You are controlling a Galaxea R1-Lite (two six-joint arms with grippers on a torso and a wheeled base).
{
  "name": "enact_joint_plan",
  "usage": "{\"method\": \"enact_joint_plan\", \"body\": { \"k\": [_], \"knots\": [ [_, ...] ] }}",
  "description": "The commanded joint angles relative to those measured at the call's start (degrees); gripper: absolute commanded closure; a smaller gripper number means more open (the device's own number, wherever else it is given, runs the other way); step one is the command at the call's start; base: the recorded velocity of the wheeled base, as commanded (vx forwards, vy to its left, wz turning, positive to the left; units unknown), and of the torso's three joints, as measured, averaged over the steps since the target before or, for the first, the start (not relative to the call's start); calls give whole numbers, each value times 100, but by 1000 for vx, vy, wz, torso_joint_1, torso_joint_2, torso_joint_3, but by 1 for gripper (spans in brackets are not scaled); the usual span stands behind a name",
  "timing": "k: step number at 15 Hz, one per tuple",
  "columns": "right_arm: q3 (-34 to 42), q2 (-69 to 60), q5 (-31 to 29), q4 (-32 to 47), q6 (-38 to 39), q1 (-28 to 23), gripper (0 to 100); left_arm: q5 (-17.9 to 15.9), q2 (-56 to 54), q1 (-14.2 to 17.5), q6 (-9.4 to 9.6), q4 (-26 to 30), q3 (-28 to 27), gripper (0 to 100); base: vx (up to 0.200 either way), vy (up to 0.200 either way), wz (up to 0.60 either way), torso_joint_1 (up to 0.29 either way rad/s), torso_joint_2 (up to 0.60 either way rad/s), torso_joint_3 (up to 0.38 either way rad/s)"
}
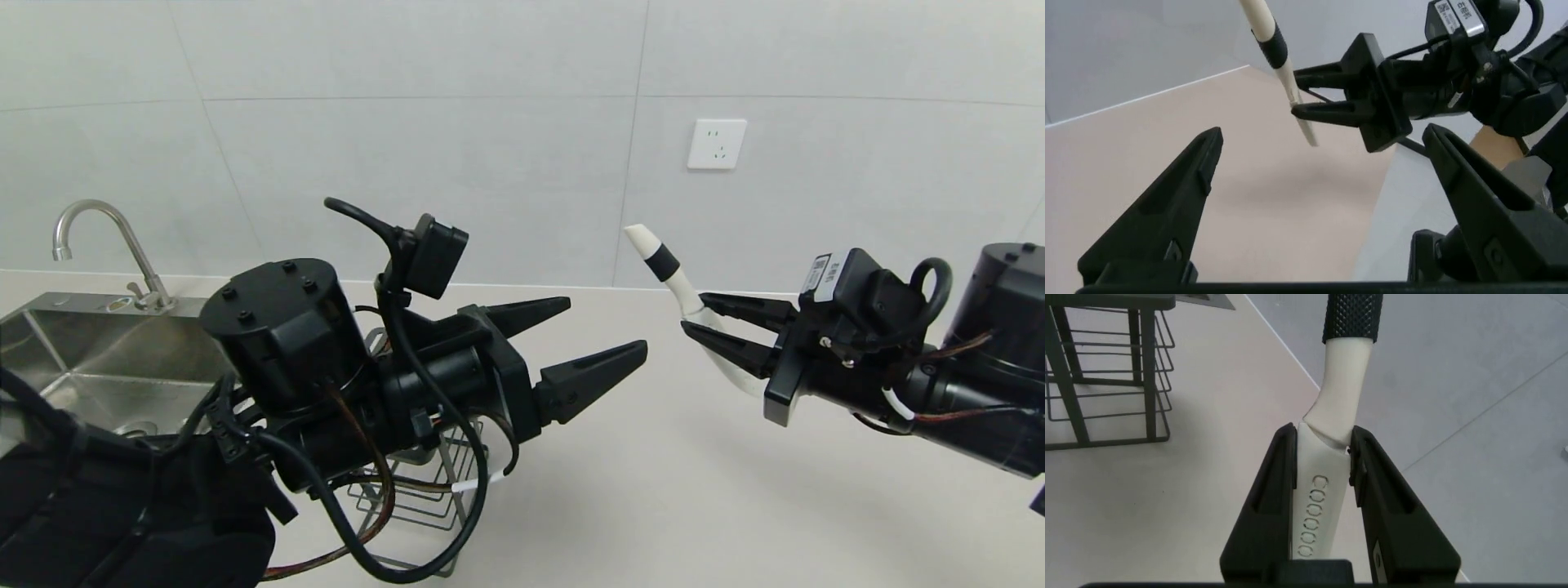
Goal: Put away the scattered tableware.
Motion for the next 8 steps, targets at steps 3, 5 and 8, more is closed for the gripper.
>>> {"method": "enact_joint_plan", "body": {
  "k": [3, 5, 8],
  "knots": [
    [0, -120, 10, -6, -9, 94, 100, -47, 469, -26, -47, -400, -554, 0, 0, 0, 0, 0, 0, 0],
    [0, -155, 10, -6, -9, 94, 100, -56, 530, -149, -152, -514, -721, 0, 0, 0, 0, 0, 0, 0],
    [9, -261, 19, -15, -9, 103, 100, -47, 565, -210, -240, -532, -782, 0, 0, 0, 0, 0, 0, 0]
  ]
}}
